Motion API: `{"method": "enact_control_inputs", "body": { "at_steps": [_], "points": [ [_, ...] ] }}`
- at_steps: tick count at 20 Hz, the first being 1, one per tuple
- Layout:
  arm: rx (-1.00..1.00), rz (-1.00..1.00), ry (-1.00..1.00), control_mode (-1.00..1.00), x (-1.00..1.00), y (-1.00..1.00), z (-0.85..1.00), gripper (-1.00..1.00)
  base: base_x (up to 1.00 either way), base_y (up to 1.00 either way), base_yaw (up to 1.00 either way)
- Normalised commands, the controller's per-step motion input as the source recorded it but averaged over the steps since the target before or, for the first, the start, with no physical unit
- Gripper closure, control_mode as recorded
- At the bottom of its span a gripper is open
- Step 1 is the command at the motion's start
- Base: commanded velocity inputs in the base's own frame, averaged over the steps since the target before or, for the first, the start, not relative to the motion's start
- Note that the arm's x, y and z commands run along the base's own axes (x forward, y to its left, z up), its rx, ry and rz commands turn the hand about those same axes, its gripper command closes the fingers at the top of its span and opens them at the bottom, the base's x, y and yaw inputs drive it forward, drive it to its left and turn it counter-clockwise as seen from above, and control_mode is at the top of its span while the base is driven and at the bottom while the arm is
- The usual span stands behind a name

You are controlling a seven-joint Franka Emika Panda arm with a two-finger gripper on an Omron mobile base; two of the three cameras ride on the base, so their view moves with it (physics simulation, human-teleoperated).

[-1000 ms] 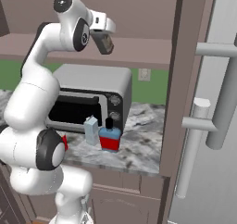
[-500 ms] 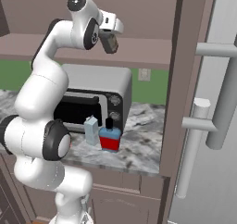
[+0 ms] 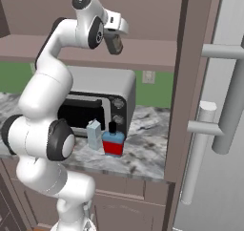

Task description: Sort all alcoholic drinks to one cabinet, and non-alcoholic drinks to the other.

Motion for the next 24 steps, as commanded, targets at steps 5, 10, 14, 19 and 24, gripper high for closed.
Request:
{"method": "enact_control_inputs", "body": {
  "at_steps": [5,10,14,19,24],
  "points": [
    [0.0,-0.03,0.0,-1.0,0.21,0.0,-0.06,-1.0,0.0,0.0,0.0],
    [0.0,-0.01,0.0,-1.0,0.34,-0.03,0.0,-1.0,0.0,0.0,0.0],
    [0.0,0.0,0.0,-1.0,0.22,-0.02,0.0,-1.0,0.0,0.0,0.0],
    [0.02,0.0,0.0,-1.0,-0.07,-0.03,0.0,-1.0,0.0,0.0,0.0],
    [0.03,-0.01,0.0,-1.0,-0.69,0.0,-0.07,-1.0,0.0,0.0,0.0]
  ]
}}
